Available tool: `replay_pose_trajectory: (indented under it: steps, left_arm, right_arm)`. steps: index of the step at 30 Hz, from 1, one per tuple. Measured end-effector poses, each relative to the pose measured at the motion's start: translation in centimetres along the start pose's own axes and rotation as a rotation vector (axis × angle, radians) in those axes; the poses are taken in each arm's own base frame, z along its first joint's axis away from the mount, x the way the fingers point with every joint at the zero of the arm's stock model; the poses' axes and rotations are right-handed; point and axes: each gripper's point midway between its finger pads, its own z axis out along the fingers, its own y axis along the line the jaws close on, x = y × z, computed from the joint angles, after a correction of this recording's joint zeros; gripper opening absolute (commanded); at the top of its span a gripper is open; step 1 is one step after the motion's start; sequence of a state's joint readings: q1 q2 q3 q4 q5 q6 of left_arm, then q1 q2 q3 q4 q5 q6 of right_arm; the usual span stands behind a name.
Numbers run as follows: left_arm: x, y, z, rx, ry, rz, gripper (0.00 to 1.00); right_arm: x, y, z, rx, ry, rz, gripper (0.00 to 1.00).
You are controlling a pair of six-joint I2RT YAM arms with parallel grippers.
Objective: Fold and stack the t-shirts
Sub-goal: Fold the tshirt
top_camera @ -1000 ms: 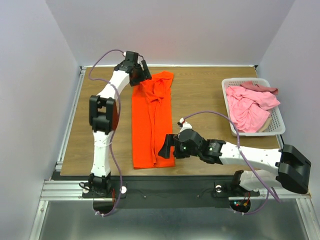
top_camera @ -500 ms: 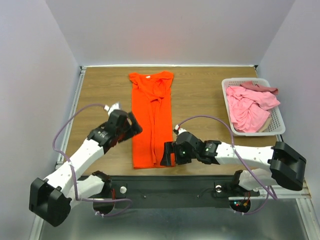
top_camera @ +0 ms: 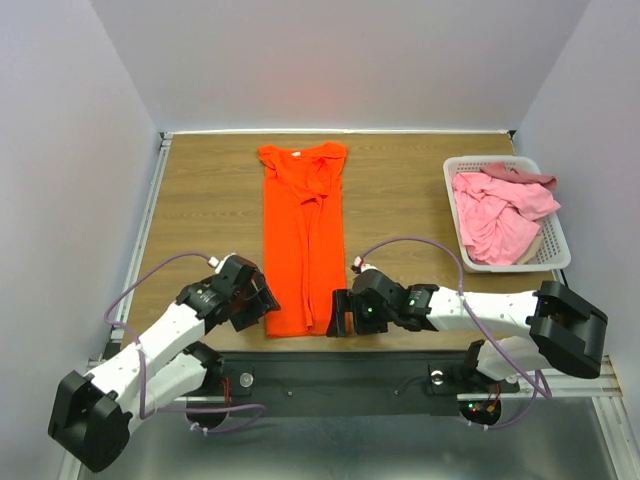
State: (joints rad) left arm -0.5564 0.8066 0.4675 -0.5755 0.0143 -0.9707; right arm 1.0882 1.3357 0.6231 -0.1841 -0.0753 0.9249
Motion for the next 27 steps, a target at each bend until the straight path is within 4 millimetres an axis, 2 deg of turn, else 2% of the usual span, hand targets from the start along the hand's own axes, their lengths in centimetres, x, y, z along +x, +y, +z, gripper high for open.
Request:
replay_pose_trajectory:
  steps: [7,12,13,15,17,18,20,21,25,26,27]
  left_arm:
    - [1.9,0.9,1.1,-0.073,0.093,0.023,0.71]
    - [3.1,1.6,1.7,-0.122,0.15,0.043,0.64]
    - [3.4,1.6,1.7,-0.127,0.162,0.049,0.61]
    - [3.8,1.7,1.8,-0.134,0.18,0.059,0.47]
    - [4.1,1.6,1.9,-0.144,0.194,0.066,0.39]
    - [4.3,1.7,1.9,-0.152,0.203,0.074,0.31]
    - [4.6,1.8,2.0,-0.169,0.219,0.086,0.24]
    - [4.6,1.8,2.1,-0.172,0.224,0.089,0.17]
    - [4.7,1.5,2.2,-0.175,0.233,0.095,0.1]
    - [4.7,1.5,2.2,-0.176,0.233,0.096,0.09]
    - [4.7,1.5,2.2,-0.176,0.234,0.096,0.07]
  right_arm:
    - [-0.5,-0.2,0.1,0.018,-0.027,0.03,0.96]
    - [-0.7,-0.5,0.4,0.038,-0.038,0.052,0.93]
    - [-0.7,-0.6,0.6,0.047,-0.038,0.058,0.93]
    - [-1.0,-0.6,0.9,0.053,-0.046,0.07,0.92]
    - [-1.1,-0.5,1.0,0.058,-0.046,0.077,0.92]
    - [-1.1,-0.5,1.1,0.059,-0.047,0.082,0.91]
    - [-1.4,-0.5,1.2,0.063,-0.05,0.091,0.9]
    - [-1.5,-0.4,1.3,0.064,-0.051,0.096,0.89]
    - [-1.8,-0.4,1.6,0.07,-0.054,0.108,0.82]
    - [-1.9,-0.3,1.7,0.071,-0.055,0.11,0.79]
    - [-1.9,-0.3,1.8,0.073,-0.054,0.111,0.7]
